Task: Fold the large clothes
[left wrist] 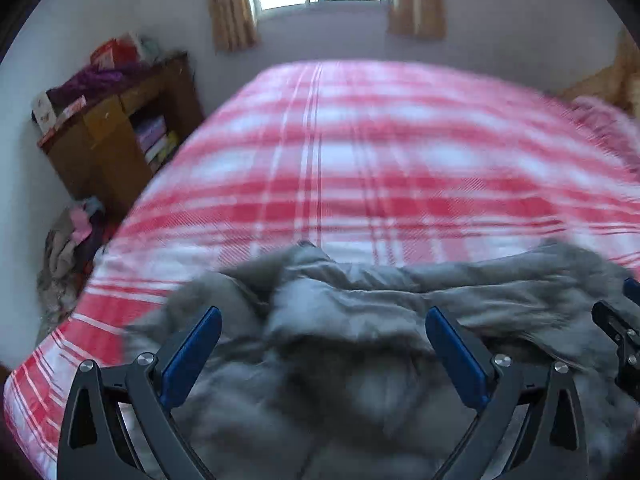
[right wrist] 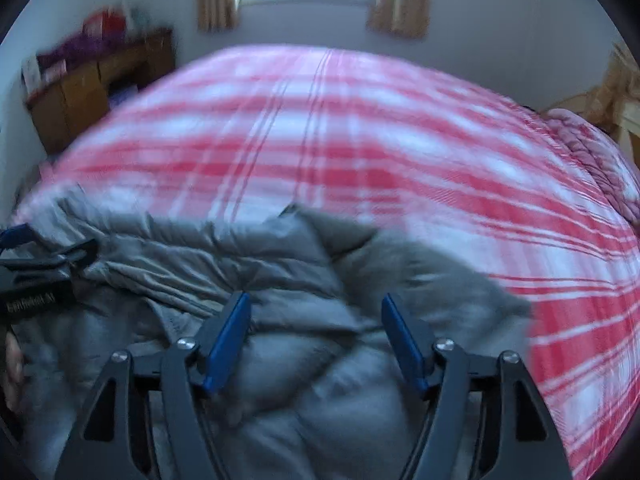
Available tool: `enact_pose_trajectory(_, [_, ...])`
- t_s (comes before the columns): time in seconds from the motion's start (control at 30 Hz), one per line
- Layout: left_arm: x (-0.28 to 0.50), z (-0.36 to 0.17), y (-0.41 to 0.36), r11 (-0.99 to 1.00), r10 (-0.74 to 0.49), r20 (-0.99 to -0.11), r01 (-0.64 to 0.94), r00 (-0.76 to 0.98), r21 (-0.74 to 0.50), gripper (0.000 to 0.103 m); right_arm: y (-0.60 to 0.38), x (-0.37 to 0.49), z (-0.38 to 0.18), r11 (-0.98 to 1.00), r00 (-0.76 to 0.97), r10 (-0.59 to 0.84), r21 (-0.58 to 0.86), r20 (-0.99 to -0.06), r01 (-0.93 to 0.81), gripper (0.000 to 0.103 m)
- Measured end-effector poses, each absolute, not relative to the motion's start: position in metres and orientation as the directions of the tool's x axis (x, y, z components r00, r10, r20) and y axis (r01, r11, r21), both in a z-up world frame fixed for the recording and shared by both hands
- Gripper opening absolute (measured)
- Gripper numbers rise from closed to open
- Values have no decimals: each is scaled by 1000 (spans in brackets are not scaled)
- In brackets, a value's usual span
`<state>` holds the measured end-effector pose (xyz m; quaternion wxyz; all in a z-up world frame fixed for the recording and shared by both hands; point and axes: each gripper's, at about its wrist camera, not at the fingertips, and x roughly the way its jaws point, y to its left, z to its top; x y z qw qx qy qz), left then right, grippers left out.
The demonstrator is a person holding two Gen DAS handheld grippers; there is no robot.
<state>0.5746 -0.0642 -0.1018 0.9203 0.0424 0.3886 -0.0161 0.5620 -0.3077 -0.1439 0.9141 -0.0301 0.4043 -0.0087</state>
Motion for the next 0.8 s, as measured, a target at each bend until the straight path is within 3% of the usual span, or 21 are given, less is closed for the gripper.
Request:
enact_pose_trajectory(0.13, [495,-82,-26,994,5,-687,73,726,85,102,-342,484,-115,999,705,-15,-40,-709,-19,84])
enact_pose_trajectory(0.43, [289,-148,66,986,131,-731,-11,670,167,102,-381,286,-161,1000,603,4,19,-798,18,84])
enact_pose_trajectory(0.63, [205,-174,88,987,150,-740,-52,656,154,102,-381,192,-175,998,608,-5,35,-794,53,84])
enact_pose_trajectory(0.8, [162,-187,95,996,84,-768,-54,635,65,102,-384,145,-177,994,612,-25,46,-791,101,84])
